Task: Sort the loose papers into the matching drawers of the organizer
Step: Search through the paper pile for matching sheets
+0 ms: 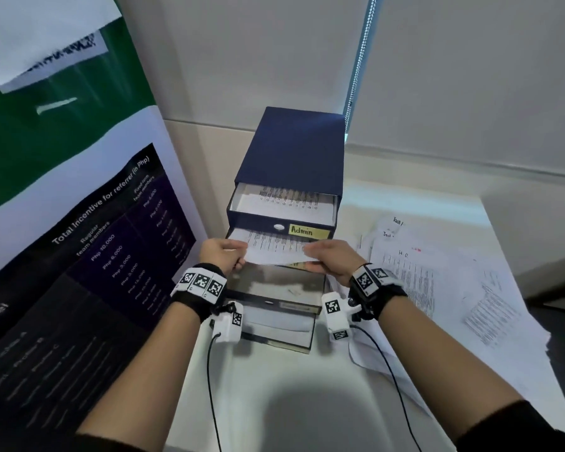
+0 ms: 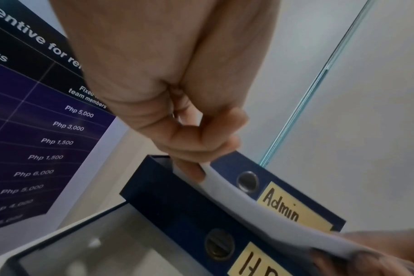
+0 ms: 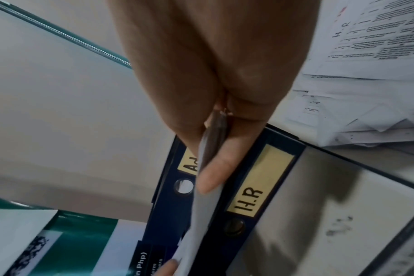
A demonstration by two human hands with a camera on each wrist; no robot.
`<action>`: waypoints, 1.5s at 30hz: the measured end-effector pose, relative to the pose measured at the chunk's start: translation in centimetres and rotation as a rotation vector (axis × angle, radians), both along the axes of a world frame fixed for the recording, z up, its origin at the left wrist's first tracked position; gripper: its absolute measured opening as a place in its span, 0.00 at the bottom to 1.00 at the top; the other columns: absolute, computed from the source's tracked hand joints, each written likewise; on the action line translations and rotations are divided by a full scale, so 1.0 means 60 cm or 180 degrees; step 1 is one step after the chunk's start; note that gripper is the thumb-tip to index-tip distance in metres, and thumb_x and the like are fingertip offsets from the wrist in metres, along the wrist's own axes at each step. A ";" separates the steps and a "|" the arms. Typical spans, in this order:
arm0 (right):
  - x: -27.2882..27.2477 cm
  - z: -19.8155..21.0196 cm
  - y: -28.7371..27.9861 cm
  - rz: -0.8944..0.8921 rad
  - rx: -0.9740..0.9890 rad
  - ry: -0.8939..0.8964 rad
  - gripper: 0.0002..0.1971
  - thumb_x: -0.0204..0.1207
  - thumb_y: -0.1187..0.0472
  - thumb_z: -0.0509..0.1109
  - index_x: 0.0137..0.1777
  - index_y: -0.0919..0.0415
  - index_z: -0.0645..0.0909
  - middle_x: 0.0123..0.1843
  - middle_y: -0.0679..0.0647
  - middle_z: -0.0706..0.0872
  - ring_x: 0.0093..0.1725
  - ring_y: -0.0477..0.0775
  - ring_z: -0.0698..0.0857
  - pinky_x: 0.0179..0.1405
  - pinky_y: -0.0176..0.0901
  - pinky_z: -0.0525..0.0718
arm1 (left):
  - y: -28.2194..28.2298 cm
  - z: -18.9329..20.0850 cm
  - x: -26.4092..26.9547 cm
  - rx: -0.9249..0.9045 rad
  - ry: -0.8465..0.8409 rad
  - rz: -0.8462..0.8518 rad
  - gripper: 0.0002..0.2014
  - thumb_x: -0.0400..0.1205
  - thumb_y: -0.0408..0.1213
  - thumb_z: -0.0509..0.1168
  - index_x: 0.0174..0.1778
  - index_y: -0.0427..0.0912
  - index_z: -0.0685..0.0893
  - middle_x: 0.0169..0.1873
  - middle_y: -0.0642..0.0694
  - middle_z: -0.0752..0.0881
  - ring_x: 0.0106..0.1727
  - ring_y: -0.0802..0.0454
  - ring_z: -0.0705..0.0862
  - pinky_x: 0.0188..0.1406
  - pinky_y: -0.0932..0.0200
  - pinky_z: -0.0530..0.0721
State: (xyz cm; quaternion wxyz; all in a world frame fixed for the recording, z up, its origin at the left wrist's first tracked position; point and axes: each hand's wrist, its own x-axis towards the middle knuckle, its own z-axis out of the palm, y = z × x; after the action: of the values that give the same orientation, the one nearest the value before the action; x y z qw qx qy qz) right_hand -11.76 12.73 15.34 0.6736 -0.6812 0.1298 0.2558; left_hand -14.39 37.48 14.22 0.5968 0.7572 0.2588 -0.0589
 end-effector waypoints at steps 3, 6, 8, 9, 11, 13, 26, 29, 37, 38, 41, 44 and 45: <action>-0.016 -0.005 -0.025 0.0257 0.0298 -0.0021 0.11 0.81 0.64 0.71 0.59 0.69 0.84 0.47 0.61 0.91 0.35 0.52 0.88 0.35 0.40 0.90 | -0.013 -0.009 0.029 -0.0116 -0.0136 0.0281 0.06 0.76 0.24 0.73 0.47 0.34 0.91 0.36 0.39 0.90 0.38 0.50 0.91 0.50 0.60 0.89; -0.028 -0.030 -0.103 0.0125 0.0071 -0.0156 0.11 0.83 0.63 0.69 0.58 0.70 0.85 0.44 0.62 0.90 0.31 0.52 0.85 0.29 0.40 0.87 | -0.034 -0.013 0.044 0.0324 -0.0156 0.0188 0.11 0.76 0.33 0.75 0.52 0.48 0.90 0.49 0.42 0.89 0.48 0.48 0.88 0.57 0.59 0.83; -0.026 -0.061 -0.179 -0.0146 -0.0436 -0.0124 0.11 0.83 0.64 0.68 0.58 0.72 0.85 0.46 0.65 0.89 0.33 0.54 0.85 0.33 0.43 0.88 | -0.062 0.001 0.041 0.0930 -0.0247 0.0128 0.13 0.76 0.34 0.74 0.56 0.50 0.87 0.54 0.45 0.81 0.46 0.50 0.83 0.53 0.60 0.81; -0.021 -0.089 -0.225 -0.0335 -0.0816 -0.0071 0.12 0.83 0.64 0.69 0.59 0.72 0.84 0.46 0.65 0.89 0.34 0.55 0.85 0.36 0.45 0.90 | -0.080 0.012 0.036 0.1212 -0.0451 0.0149 0.13 0.76 0.33 0.74 0.54 0.50 0.86 0.56 0.46 0.76 0.46 0.51 0.82 0.55 0.59 0.82; -0.017 -0.148 -0.317 -0.0542 -0.1924 0.0157 0.16 0.79 0.58 0.74 0.62 0.68 0.84 0.53 0.63 0.88 0.41 0.57 0.87 0.47 0.53 0.91 | -0.122 0.027 0.027 0.1419 -0.1189 0.0020 0.11 0.76 0.28 0.72 0.48 0.49 0.86 0.56 0.48 0.76 0.45 0.52 0.84 0.55 0.60 0.86; -0.026 -0.200 -0.386 -0.0363 -0.2944 0.0739 0.31 0.72 0.46 0.78 0.71 0.61 0.77 0.68 0.65 0.80 0.54 0.65 0.87 0.59 0.61 0.87 | -0.178 0.032 0.025 0.1221 -0.1688 -0.0636 0.11 0.78 0.26 0.70 0.42 0.50 0.86 0.49 0.48 0.84 0.42 0.53 0.85 0.46 0.63 0.85; -0.036 -0.264 -0.481 -0.0726 -0.2604 0.0517 0.38 0.65 0.51 0.84 0.70 0.61 0.68 0.57 0.62 0.84 0.53 0.63 0.86 0.52 0.54 0.88 | -0.514 -0.222 0.090 0.1172 0.0576 -0.1964 0.32 0.77 0.36 0.74 0.77 0.38 0.73 0.69 0.40 0.80 0.69 0.42 0.80 0.71 0.50 0.78; -0.049 -0.272 -0.483 -0.0411 -0.2589 -0.0151 0.40 0.69 0.60 0.81 0.77 0.58 0.64 0.41 0.58 0.87 0.38 0.55 0.87 0.40 0.49 0.89 | -0.529 -0.256 0.094 0.1278 0.0505 -0.1288 0.28 0.76 0.37 0.75 0.72 0.36 0.77 0.63 0.38 0.83 0.63 0.40 0.83 0.63 0.54 0.80; -0.083 -0.277 -0.471 0.0196 -0.2592 -0.1122 0.24 0.76 0.62 0.73 0.72 0.65 0.75 0.62 0.53 0.80 0.57 0.51 0.80 0.65 0.48 0.82 | -0.528 -0.275 0.092 0.0946 0.0430 -0.1161 0.22 0.75 0.38 0.78 0.64 0.39 0.83 0.57 0.42 0.89 0.57 0.43 0.87 0.60 0.53 0.84; -0.084 -0.274 -0.471 0.0171 -0.2506 -0.1062 0.23 0.76 0.59 0.74 0.69 0.65 0.78 0.59 0.52 0.80 0.55 0.51 0.80 0.64 0.49 0.83 | -0.523 -0.280 0.092 0.0887 0.0615 -0.1358 0.22 0.74 0.37 0.79 0.63 0.40 0.84 0.56 0.42 0.89 0.58 0.42 0.87 0.62 0.48 0.85; -0.089 -0.272 -0.475 -0.0626 -0.2078 -0.0442 0.29 0.75 0.61 0.76 0.76 0.61 0.72 0.60 0.55 0.83 0.60 0.56 0.85 0.58 0.41 0.81 | -0.514 -0.289 0.085 0.1026 0.1109 -0.1930 0.28 0.67 0.40 0.83 0.62 0.40 0.84 0.56 0.43 0.88 0.58 0.41 0.86 0.63 0.43 0.85; -0.101 -0.269 -0.487 -0.1595 -0.1571 0.0091 0.44 0.71 0.68 0.79 0.83 0.56 0.57 0.53 0.54 0.82 0.48 0.51 0.85 0.45 0.34 0.82 | -0.507 -0.295 0.072 0.1165 0.1196 -0.2182 0.30 0.67 0.47 0.83 0.61 0.37 0.83 0.56 0.43 0.88 0.59 0.42 0.85 0.62 0.50 0.83; -0.104 -0.273 -0.491 -0.1686 -0.1530 0.0184 0.42 0.70 0.68 0.79 0.81 0.57 0.60 0.51 0.55 0.85 0.43 0.50 0.85 0.39 0.32 0.82 | -0.508 -0.295 0.068 0.1195 0.1105 -0.2195 0.29 0.68 0.50 0.82 0.58 0.36 0.85 0.53 0.42 0.89 0.57 0.41 0.87 0.60 0.49 0.84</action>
State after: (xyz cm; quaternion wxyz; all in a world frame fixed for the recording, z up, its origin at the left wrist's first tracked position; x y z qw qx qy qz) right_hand -18.03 -16.73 -1.01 0.5330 -0.7554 0.3773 0.0537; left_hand -10.29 7.03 -3.50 0.3417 0.8737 0.0933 -0.3333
